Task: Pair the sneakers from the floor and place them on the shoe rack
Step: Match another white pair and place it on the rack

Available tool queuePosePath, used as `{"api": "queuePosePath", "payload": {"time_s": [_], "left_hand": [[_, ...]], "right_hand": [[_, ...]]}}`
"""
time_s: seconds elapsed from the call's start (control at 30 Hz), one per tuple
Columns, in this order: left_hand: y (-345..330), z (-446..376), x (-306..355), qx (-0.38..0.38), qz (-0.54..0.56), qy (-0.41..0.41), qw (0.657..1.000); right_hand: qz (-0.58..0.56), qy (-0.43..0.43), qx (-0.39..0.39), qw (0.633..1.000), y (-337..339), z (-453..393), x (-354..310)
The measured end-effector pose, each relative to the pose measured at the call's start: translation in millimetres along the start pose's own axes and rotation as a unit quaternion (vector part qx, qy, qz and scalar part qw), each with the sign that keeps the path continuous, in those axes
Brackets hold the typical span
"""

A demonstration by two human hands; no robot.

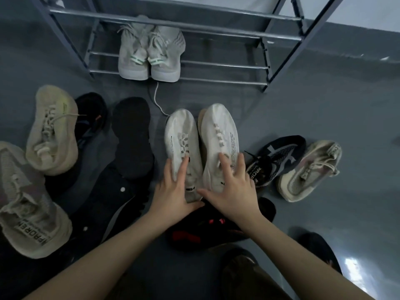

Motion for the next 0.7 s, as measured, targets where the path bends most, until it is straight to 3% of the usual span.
{"api": "queuePosePath", "payload": {"time_s": [0.13,0.3,0.47,0.6,0.7], "left_hand": [[-7.3,-5.7,-3.3,0.002,-0.020,-0.011,1.000],[-14.7,-11.5,-4.8,-0.015,0.001,0.017,1.000],[4.3,-10.8,-5.6,0.063,0.047,0.010,0.997],[28.2,-3.1,-0.1,0.114,0.058,-0.006,0.992],[48.2,-0.9,9.0,0.155,0.067,-0.025,0.985]], "right_hand": [[-0.068,0.013,0.028,0.997,-3.2,-2.8,6.0],[-0.020,0.047,0.088,0.995,4.1,-4.2,12.3],[-0.036,0.046,0.072,0.996,0.6,-10.5,12.4],[-0.115,0.045,0.059,0.991,0.0,-10.7,12.9],[-0.167,0.055,0.091,0.980,9.3,-4.8,10.9]]}}
Point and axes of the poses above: each hand's wrist, its own z-axis away from the middle knuckle, its own y-axis out of the back of the hand, x = y × z, the point moved 10 cm from there along -z, towards the middle knuckle
